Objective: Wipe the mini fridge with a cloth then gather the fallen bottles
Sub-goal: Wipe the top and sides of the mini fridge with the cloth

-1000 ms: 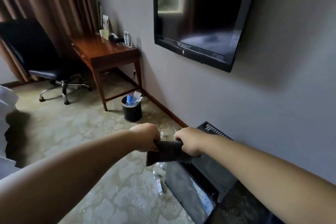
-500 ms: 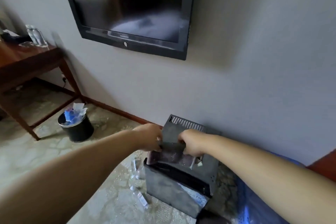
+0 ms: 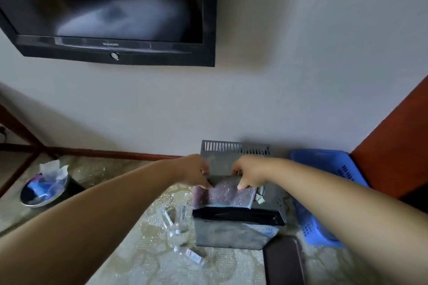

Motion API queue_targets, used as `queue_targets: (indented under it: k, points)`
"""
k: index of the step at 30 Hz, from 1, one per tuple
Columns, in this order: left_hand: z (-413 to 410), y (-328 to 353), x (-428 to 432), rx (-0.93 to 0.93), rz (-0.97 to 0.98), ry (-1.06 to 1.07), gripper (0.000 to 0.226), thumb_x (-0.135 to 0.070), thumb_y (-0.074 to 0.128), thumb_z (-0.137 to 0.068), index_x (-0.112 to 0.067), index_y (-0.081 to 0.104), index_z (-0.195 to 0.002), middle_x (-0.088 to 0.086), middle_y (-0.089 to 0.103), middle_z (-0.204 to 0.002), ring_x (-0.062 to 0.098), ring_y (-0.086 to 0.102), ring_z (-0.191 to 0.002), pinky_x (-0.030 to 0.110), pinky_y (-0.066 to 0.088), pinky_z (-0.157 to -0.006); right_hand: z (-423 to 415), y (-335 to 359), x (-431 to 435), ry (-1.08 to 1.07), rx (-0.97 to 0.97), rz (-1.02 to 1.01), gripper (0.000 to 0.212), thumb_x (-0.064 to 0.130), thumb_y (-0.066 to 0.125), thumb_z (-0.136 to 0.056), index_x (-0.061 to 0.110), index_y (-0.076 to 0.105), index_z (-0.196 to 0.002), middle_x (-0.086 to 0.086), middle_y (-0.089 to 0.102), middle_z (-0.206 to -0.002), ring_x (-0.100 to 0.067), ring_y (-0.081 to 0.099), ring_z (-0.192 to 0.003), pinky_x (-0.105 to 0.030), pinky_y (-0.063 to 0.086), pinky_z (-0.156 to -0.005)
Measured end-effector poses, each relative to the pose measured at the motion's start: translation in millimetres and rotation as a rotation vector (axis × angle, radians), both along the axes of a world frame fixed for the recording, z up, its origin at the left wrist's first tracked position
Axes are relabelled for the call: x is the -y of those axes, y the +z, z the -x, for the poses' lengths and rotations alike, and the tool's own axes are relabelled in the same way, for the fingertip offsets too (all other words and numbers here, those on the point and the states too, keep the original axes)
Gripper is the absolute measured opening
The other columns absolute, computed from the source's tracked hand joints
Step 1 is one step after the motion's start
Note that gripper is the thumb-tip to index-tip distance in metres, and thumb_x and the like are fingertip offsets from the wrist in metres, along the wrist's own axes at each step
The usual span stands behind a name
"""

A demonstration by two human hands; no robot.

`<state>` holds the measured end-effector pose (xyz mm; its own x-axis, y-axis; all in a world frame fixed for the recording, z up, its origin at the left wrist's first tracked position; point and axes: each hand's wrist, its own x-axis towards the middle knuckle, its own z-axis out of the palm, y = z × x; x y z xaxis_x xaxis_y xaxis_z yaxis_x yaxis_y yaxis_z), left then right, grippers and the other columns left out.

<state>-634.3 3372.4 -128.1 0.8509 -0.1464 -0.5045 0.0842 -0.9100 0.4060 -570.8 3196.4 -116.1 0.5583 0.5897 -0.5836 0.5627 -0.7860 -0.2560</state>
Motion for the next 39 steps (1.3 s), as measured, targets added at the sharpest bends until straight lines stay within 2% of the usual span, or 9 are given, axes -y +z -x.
queue_targets:
  k: [3,7,12,17,19,22,27,30,39]
  points:
    - [-4.3,-16.1,-1.5,-0.051,0.06,0.017,0.015,-0.034,0.067,-0.082,-0.022,0.059,-0.08,-0.003,0.053,-0.081,0.011,0.049,-0.073,0.026,0.041,-0.071,-4.1,-10.4,0.8,-0.051,-0.062,0.031,0.045,0.02,0.068,-0.084,0.013,0.056,-0.126,-0.006,0.061,-0.118,-0.02,0.053,-0.089,-0.027,0.041,-0.074]
    - [-7.9,-50.9,0.5,-0.18,0.14,0.064,0.03,-0.027,0.067,-0.083,-0.007,0.062,-0.105,0.004,0.06,-0.094,0.018,0.059,-0.081,0.031,0.052,-0.077,-11.0,-41.5,4.0,-0.038,-0.171,0.105,0.046,0.023,0.066,-0.085,0.011,0.055,-0.128,-0.008,0.06,-0.126,-0.026,0.058,-0.108,-0.033,0.046,-0.088]
    - [-16.2,-156.3,3.9,-0.325,0.146,0.006,0.042,-0.027,0.066,-0.083,-0.011,0.059,-0.121,0.014,0.067,-0.113,0.016,0.064,-0.068,0.019,0.049,-0.06,-22.0,-134.7,4.2,0.117,-0.316,0.251,0.049,0.028,0.062,-0.089,0.011,0.05,-0.133,-0.009,0.053,-0.135,-0.028,0.051,-0.121,-0.033,0.039,-0.096]
    - [-30.7,-276.0,2.5,-0.349,0.106,0.053,0.036,-0.028,0.068,-0.083,-0.006,0.062,-0.111,0.0,0.06,-0.07,0.003,0.047,-0.05,0.011,0.04,-0.047,-39.2,-256.3,-1.9,0.082,-0.347,0.252,0.044,0.027,0.065,-0.086,0.011,0.056,-0.127,-0.008,0.058,-0.128,-0.025,0.058,-0.106,-0.034,0.045,-0.09]
    - [-42.2,-316.3,-3.0,-0.336,0.113,0.037,0.035,-0.03,0.068,-0.082,-0.009,0.063,-0.11,0.005,0.065,-0.082,0.005,0.049,-0.055,0.011,0.041,-0.051,-51.6,-295.9,-5.9,0.067,-0.353,0.235,0.043,0.027,0.066,-0.086,0.01,0.058,-0.125,-0.008,0.061,-0.121,-0.02,0.056,-0.093,-0.031,0.048,-0.08]
    - [-64.5,-359.6,-20.2,-0.274,0.083,-0.021,0.039,-0.033,0.068,-0.081,-0.014,0.062,-0.114,0.002,0.069,-0.105,0.011,0.062,-0.076,0.016,0.05,-0.066,-70.3,-339.3,-15.1,0.062,-0.282,0.152,0.041,0.029,0.067,-0.085,0.012,0.061,-0.121,-0.007,0.063,-0.117,-0.022,0.059,-0.095,-0.026,0.042,-0.074]
    - [-95.3,-379.4,-40.7,-0.132,-0.068,-0.111,0.039,-0.041,0.068,-0.079,-0.012,0.066,-0.105,0.006,0.072,-0.101,0.011,0.068,-0.076,0.021,0.05,-0.077,-94.3,-378.7,-30.0,0.064,-0.125,-0.014,0.03,0.026,0.072,-0.08,0.01,0.068,-0.106,0.002,0.06,-0.079,-0.015,0.052,-0.076,-0.023,0.037,-0.058]
    - [-105.2,-379.6,-46.4,-0.018,-0.088,-0.13,0.037,-0.042,0.067,-0.08,-0.012,0.068,-0.102,0.002,0.071,-0.103,0.013,0.066,-0.091,0.028,0.046,-0.088,-104.6,-391.0,-31.4,0.046,-0.031,-0.087,0.028,0.027,0.073,-0.079,0.009,0.069,-0.099,0.0,0.058,-0.074,-0.015,0.051,-0.072,-0.025,0.037,-0.059]
    - [-123.2,-386.7,-55.7,0.417,-0.283,-0.071,0.026,-0.045,0.068,-0.078,-0.022,0.07,-0.09,-0.003,0.066,-0.09,0.016,0.06,-0.085,0.03,0.052,-0.072,-104.3,-399.6,-29.4,-0.104,0.342,-0.26,0.018,0.03,0.068,-0.083,0.02,0.07,-0.098,0.003,0.062,-0.092,-0.019,0.056,-0.09,-0.031,0.047,-0.076]
